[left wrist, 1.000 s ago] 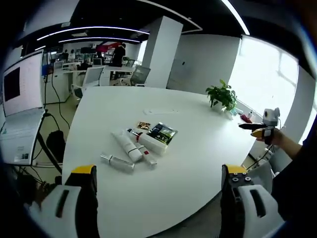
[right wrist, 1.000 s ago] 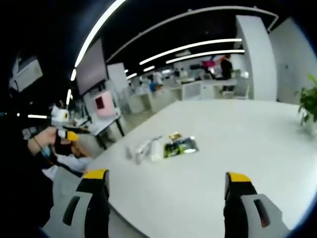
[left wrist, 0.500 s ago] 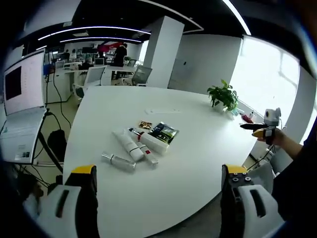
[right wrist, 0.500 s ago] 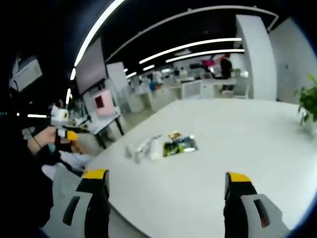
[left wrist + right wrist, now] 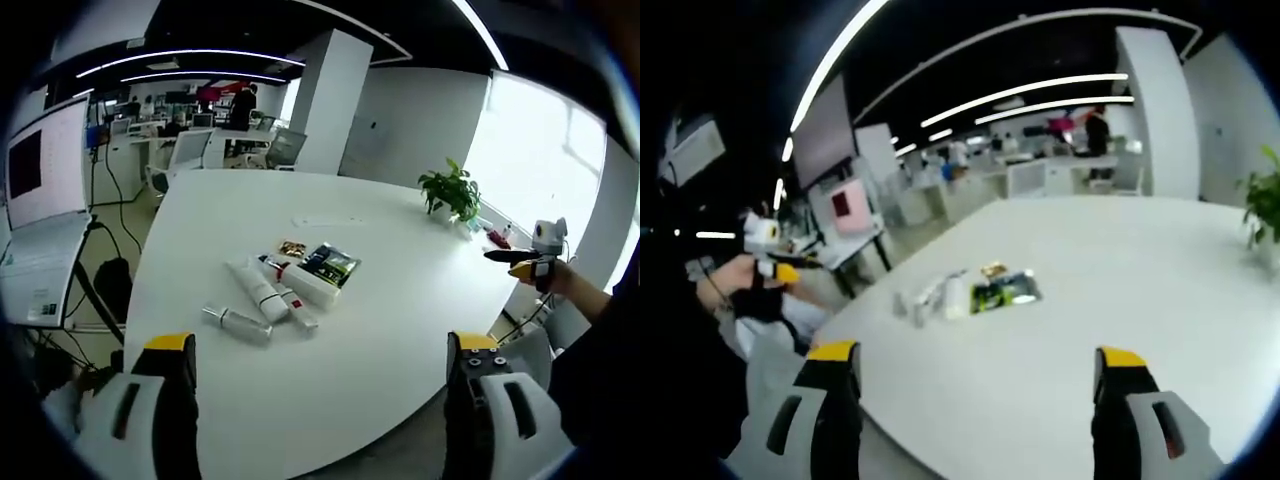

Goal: Arrange the skincare products in the storage area until every visible bottle or jar stands upright without overlapping.

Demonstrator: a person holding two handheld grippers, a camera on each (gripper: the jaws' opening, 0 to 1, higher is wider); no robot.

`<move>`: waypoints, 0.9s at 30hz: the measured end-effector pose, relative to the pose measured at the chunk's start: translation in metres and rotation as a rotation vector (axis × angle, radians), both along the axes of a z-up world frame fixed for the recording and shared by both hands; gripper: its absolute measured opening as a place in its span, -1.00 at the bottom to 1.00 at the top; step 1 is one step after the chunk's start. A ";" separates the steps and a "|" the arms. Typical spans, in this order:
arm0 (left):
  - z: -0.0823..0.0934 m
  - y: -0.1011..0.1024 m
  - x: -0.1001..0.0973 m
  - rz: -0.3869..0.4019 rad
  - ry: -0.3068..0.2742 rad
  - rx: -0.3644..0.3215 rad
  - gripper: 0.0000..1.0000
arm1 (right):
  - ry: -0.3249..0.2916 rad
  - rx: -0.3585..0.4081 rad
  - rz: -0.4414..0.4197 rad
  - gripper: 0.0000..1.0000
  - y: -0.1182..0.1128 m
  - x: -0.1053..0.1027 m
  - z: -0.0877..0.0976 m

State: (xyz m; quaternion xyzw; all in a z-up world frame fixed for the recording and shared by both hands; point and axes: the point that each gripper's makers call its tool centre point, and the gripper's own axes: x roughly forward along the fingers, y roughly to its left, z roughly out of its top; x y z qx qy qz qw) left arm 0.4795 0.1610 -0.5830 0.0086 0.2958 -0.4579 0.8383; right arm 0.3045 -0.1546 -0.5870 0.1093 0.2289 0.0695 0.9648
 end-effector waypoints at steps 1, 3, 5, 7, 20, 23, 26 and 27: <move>-0.001 0.000 0.001 -0.003 0.001 0.000 0.97 | -0.001 -0.002 0.001 0.98 0.000 0.000 0.000; -0.004 -0.001 0.003 -0.005 0.003 0.000 0.97 | -0.004 -0.004 -0.001 0.98 -0.001 0.001 0.001; -0.005 -0.002 0.006 -0.006 0.007 -0.001 0.96 | -0.001 0.001 -0.002 0.98 -0.001 0.002 0.000; -0.006 -0.005 0.005 -0.012 0.012 -0.001 0.97 | -0.002 0.000 -0.003 0.98 -0.002 0.003 0.000; -0.021 -0.026 0.008 -0.049 0.053 0.023 0.87 | 0.016 0.012 -0.004 0.98 -0.002 0.007 -0.005; -0.023 -0.031 0.016 -0.052 0.054 0.026 0.85 | 0.018 0.019 -0.010 0.98 -0.004 0.007 -0.007; -0.025 -0.036 0.022 -0.051 0.059 0.025 0.84 | 0.021 0.017 -0.015 0.98 -0.006 0.008 -0.010; -0.026 -0.038 0.025 -0.051 0.061 0.026 0.83 | 0.022 0.019 -0.016 0.97 -0.007 0.008 -0.011</move>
